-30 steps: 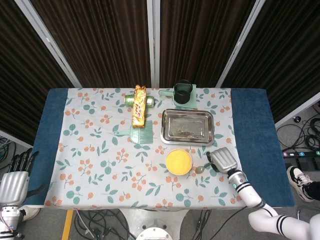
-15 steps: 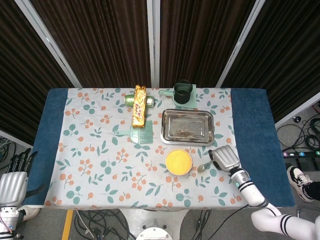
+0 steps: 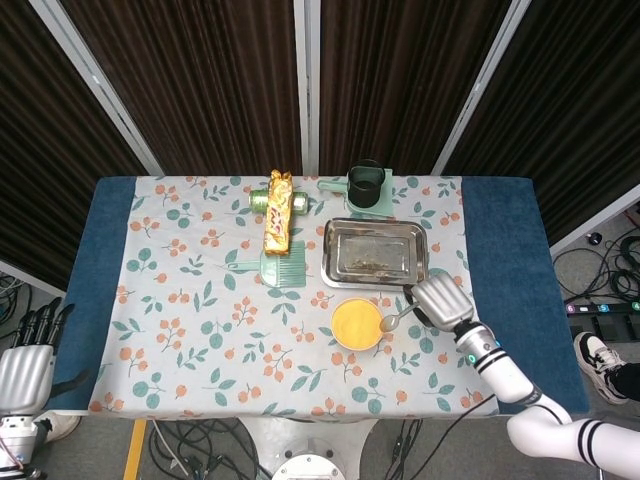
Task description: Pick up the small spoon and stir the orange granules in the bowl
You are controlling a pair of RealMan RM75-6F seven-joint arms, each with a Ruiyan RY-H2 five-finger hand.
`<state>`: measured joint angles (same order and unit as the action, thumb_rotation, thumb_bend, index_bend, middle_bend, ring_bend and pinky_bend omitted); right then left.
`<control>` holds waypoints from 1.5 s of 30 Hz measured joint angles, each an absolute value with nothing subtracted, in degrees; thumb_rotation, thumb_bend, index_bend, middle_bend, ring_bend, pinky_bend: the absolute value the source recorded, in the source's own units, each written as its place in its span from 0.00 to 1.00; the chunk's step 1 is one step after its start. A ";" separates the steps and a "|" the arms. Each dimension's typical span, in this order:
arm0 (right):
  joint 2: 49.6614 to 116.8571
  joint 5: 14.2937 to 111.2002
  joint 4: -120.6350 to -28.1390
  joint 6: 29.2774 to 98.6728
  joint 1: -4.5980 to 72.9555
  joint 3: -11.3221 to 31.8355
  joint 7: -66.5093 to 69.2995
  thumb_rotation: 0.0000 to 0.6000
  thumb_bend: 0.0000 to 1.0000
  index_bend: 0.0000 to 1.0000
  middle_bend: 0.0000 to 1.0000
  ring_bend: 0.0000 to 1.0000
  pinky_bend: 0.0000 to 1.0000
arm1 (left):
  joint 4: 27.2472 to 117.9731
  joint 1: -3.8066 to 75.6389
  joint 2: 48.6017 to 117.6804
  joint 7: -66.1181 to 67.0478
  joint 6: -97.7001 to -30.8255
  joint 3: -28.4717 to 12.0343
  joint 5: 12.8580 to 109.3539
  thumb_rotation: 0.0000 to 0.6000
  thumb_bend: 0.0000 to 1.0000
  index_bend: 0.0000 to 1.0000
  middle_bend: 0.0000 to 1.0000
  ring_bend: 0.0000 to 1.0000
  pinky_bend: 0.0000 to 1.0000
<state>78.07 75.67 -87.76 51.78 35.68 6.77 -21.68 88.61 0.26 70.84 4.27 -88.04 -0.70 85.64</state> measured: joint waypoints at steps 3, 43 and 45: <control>80.99 72.38 -87.87 50.83 37.47 7.80 -25.50 1.00 0.36 0.58 0.97 1.00 1.00 | 88.32 0.04 70.79 3.86 -88.27 -0.65 85.63 1.00 0.00 0.11 0.08 0.05 0.08; 90.28 63.09 -84.85 51.56 45.28 5.91 -36.29 1.00 0.29 0.49 0.97 1.00 1.00 | 86.31 -0.50 71.40 1.45 -87.68 -0.58 85.19 1.00 0.00 0.11 0.08 0.05 0.08; 90.41 62.98 -84.78 51.52 45.43 5.86 -36.36 1.00 0.30 0.49 0.97 1.00 1.00 | 86.25 -0.52 71.41 1.33 -87.65 -0.58 85.16 1.00 0.00 0.11 0.08 0.05 0.08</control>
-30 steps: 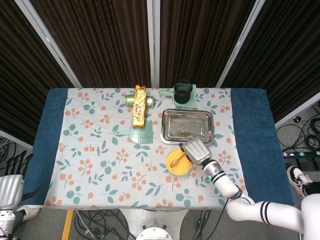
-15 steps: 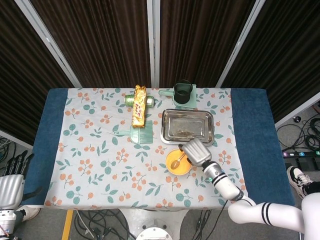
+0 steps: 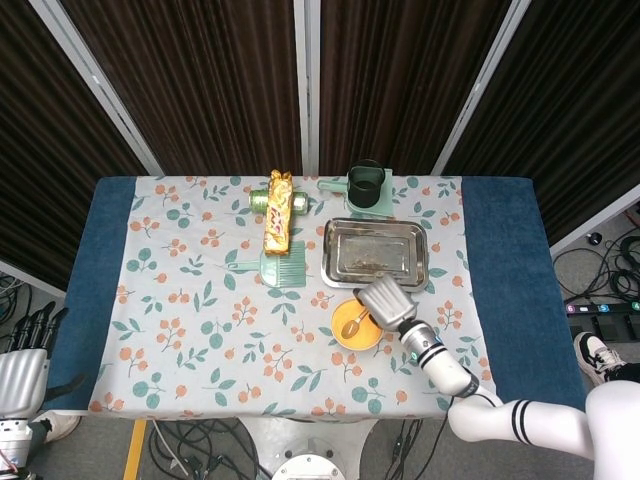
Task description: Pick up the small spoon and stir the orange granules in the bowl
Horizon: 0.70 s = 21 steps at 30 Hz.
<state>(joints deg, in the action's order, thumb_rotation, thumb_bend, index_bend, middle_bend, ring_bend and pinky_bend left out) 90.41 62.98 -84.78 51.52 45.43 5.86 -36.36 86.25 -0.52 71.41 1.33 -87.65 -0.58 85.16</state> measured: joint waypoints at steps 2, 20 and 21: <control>90.55 62.79 -84.70 51.53 45.57 5.81 -36.53 1.00 0.31 0.50 0.97 1.00 1.00 | 86.16 -0.55 71.44 1.25 -87.66 -0.59 85.12 1.00 0.00 0.11 0.08 0.05 0.08; 91.19 61.59 -84.52 52.03 46.37 5.08 -37.93 1.00 0.33 0.52 0.97 1.00 1.00 | 85.17 -0.82 71.89 0.37 -87.64 -0.59 84.90 1.00 0.00 0.11 0.08 0.05 0.08; 91.21 61.62 -84.50 52.02 46.41 5.04 -37.94 1.00 0.33 0.52 0.98 1.00 1.00 | 85.14 -0.83 71.90 0.33 -87.64 -0.58 84.90 1.00 0.00 0.11 0.08 0.05 0.08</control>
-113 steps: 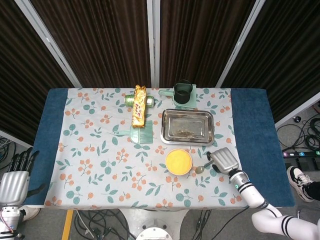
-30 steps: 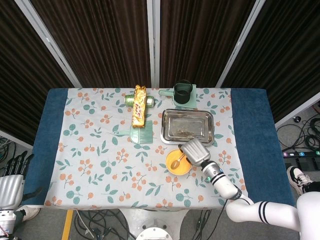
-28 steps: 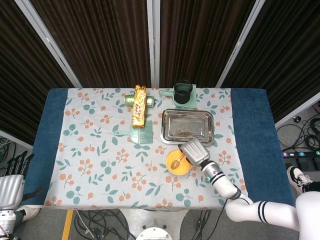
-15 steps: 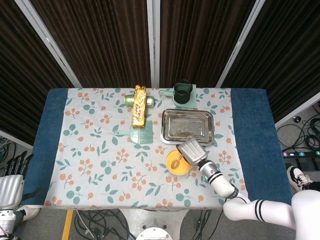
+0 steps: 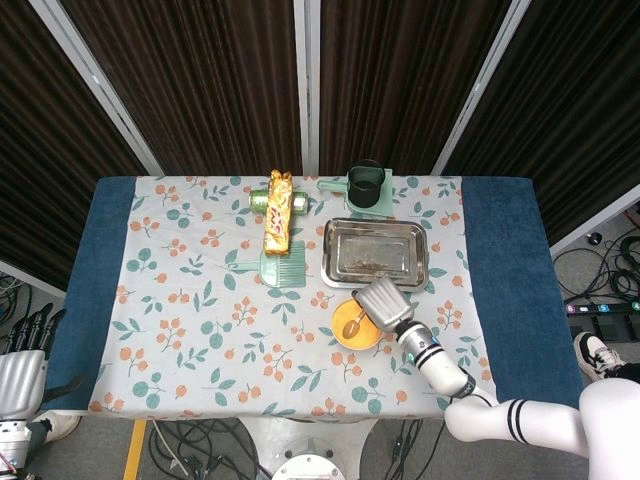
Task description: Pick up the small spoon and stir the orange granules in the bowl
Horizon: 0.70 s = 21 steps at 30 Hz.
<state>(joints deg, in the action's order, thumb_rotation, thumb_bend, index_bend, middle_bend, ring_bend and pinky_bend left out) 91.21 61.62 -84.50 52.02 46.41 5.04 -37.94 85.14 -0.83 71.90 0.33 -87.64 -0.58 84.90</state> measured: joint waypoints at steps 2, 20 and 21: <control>91.23 61.55 -84.48 51.92 46.51 4.96 -37.99 1.00 0.33 0.52 0.98 1.00 1.00 | 85.12 -0.84 71.90 0.17 -87.62 -0.58 84.90 1.00 0.00 0.11 0.08 0.05 0.08; 88.80 64.87 -86.67 55.02 46.85 4.43 -41.24 1.00 0.42 0.64 0.99 1.00 1.00 | 85.06 -0.91 71.77 -0.25 -87.73 -0.63 85.11 1.00 0.00 0.11 0.08 0.05 0.08; 88.26 65.01 -87.11 55.12 46.97 4.39 -42.03 1.00 0.43 0.64 0.99 1.00 1.00 | 85.08 -0.88 71.76 -0.26 -87.71 -0.63 85.15 1.00 0.00 0.11 0.08 0.05 0.08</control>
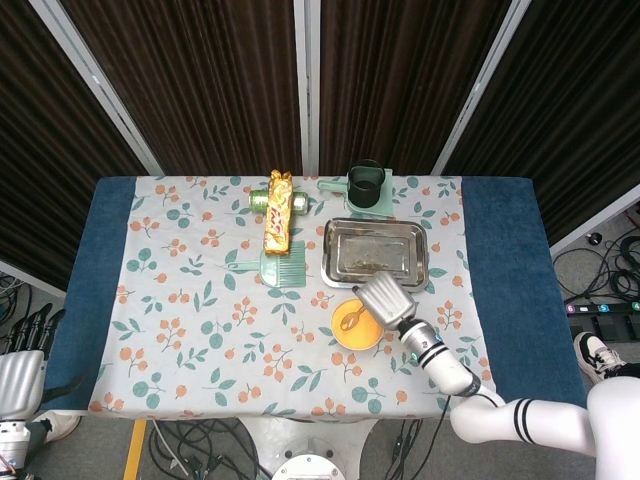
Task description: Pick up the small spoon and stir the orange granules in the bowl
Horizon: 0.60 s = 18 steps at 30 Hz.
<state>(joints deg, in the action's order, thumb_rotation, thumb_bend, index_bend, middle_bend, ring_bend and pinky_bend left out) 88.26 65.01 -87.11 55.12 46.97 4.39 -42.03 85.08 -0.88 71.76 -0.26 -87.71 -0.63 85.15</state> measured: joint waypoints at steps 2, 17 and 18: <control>86.86 65.19 -88.29 55.24 47.38 4.32 -44.31 1.00 0.44 0.64 0.99 1.00 1.00 | 85.10 -0.81 71.78 -0.22 -87.65 -0.62 85.23 1.00 0.00 0.11 0.08 0.05 0.08; 79.83 60.69 -94.26 52.92 54.71 2.23 -69.08 1.00 0.47 0.65 0.99 1.00 1.00 | 85.00 -0.88 71.86 -0.70 -87.20 -0.30 85.20 1.00 0.00 0.11 0.08 0.05 0.09; 80.01 60.51 -94.11 52.96 55.13 1.84 -70.54 1.00 0.47 0.65 0.99 1.00 1.00 | 84.98 -0.88 71.87 -0.76 -87.18 -0.29 85.19 1.00 0.00 0.11 0.08 0.05 0.09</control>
<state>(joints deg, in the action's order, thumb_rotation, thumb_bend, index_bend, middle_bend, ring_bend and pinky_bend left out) 80.01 60.51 -94.11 52.96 55.13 1.84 -70.54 84.98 -0.88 71.87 -0.76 -87.18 -0.29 85.19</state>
